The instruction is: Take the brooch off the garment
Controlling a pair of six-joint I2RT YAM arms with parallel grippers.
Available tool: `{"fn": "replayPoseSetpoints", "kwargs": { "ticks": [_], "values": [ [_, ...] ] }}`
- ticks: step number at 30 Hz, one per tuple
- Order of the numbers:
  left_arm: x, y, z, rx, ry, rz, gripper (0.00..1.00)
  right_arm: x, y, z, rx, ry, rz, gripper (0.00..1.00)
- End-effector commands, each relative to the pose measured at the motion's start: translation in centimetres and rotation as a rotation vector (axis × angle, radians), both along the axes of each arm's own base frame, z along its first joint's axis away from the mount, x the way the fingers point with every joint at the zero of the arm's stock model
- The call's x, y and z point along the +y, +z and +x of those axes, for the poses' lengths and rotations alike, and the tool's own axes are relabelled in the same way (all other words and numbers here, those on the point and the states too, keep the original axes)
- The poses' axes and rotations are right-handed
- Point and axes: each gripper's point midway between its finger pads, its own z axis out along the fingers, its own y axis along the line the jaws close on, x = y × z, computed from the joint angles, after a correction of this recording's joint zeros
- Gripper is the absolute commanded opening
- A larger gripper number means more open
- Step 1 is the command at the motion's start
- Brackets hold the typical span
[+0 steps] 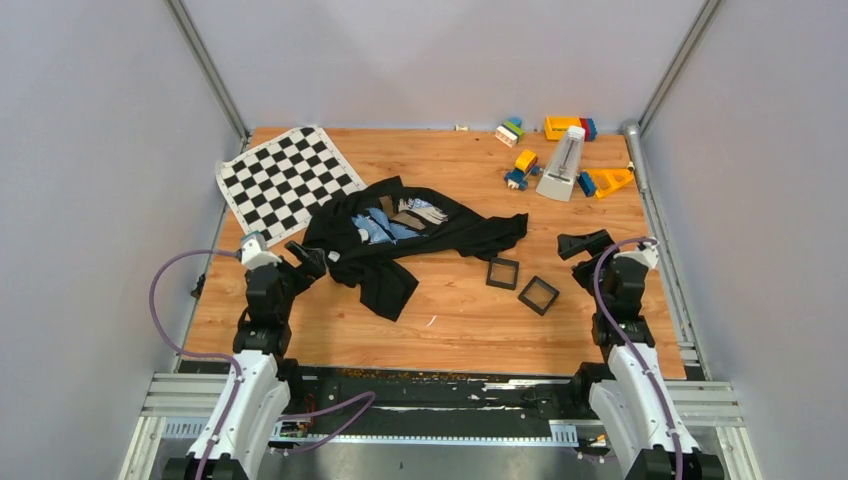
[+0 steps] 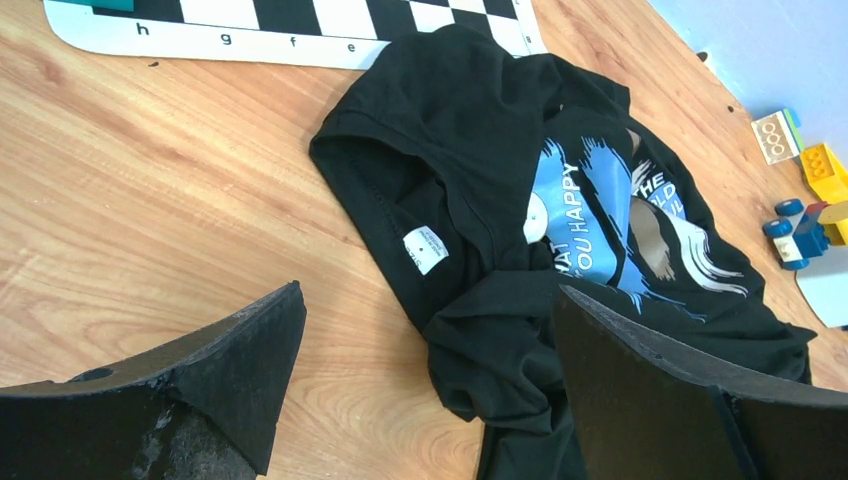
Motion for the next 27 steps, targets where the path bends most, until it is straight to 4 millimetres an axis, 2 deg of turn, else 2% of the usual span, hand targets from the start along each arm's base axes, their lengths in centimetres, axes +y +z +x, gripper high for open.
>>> {"fn": "replayPoseSetpoints", "kwargs": {
  "ticks": [1, 5, 6, 7, 12, 15, 21, 24, 27],
  "values": [
    [-0.4, 2.6, 1.0, -0.084, -0.036, 0.016, 1.0, 1.0, 0.7, 0.6, -0.031, 0.062, 0.002, 1.0],
    [-2.8, 3.5, 1.2, -0.146, -0.192, 0.029, 1.0, 3.3, 1.1, 0.9, -0.028, 0.239, -0.05, 1.0],
    [-4.0, 3.4, 1.3, -0.157, -0.267, 0.027, 0.97, 4.2, 0.9, 1.1, -0.029, 0.297, -0.043, 0.99],
    [-4.3, 3.5, 1.3, -0.158, -0.283, 0.02, 0.96, 4.6, 0.6, 1.2, -0.023, 0.317, -0.037, 0.99],
    [-4.7, 2.5, 2.2, -0.115, -0.297, -0.008, 0.93, 6.2, -0.5, 1.9, 0.024, 0.387, -0.042, 0.98],
    [-5.0, 2.2, 2.7, -0.101, -0.315, -0.02, 0.91, 7.9, -1.1, 2.4, 0.057, 0.437, -0.062, 0.96],
    [-4.9, 1.3, 3.2, -0.068, -0.304, -0.027, 0.87, 10.4, -2.4, 3.7, 0.135, 0.439, -0.185, 0.96],
    [-4.6, 1.2, 3.2, -0.066, -0.284, -0.03, 0.87, 10.9, -3.2, 4.7, 0.163, 0.397, -0.226, 0.95],
    [-4.3, 1.0, 3.3, -0.061, -0.26, -0.032, 0.87, 11.2, -4.4, 5.3, 0.197, 0.395, -0.226, 0.89]
  ]
}}
